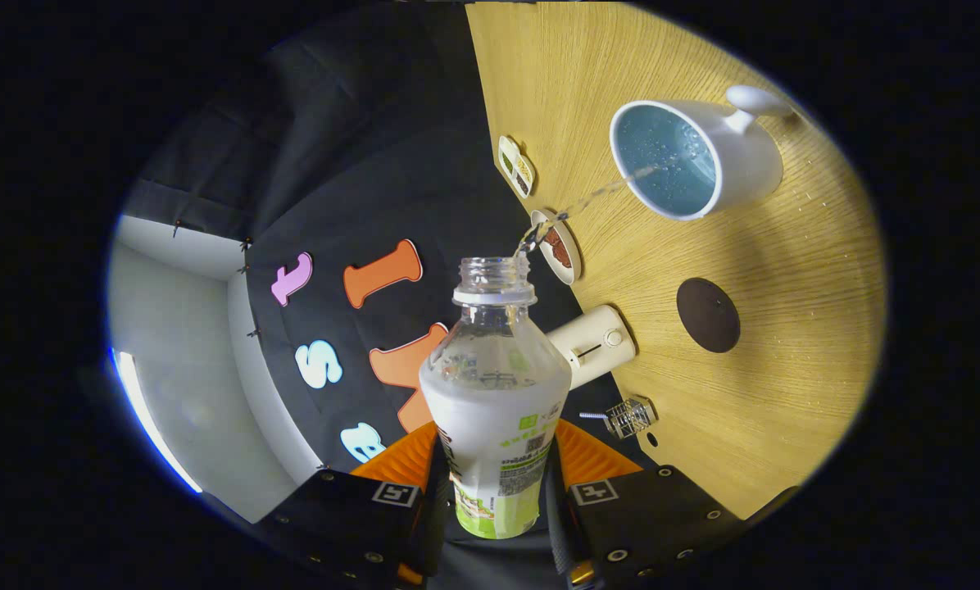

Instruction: Take the bottle from table, then pour the juice into the cup, finally place the bottle on the coaster

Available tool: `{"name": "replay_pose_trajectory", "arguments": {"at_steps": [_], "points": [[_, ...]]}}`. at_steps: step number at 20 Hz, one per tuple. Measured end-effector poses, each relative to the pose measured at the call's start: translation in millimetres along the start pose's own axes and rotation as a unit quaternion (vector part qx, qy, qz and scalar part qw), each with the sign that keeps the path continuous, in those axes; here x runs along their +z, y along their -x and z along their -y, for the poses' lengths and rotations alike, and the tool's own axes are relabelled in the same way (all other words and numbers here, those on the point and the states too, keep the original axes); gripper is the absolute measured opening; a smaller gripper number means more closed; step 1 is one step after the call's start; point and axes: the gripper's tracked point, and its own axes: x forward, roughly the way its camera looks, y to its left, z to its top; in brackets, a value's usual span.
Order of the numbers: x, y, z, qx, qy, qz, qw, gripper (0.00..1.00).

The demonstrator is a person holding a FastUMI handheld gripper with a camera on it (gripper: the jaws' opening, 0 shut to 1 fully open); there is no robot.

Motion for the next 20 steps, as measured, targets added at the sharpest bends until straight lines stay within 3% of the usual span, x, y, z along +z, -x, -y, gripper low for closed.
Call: {"name": "replay_pose_trajectory", "arguments": {"at_steps": [20], "points": [[13.0,0.6,-20.5,0.024,-0.065,0.014,0.998,0.53]]}}
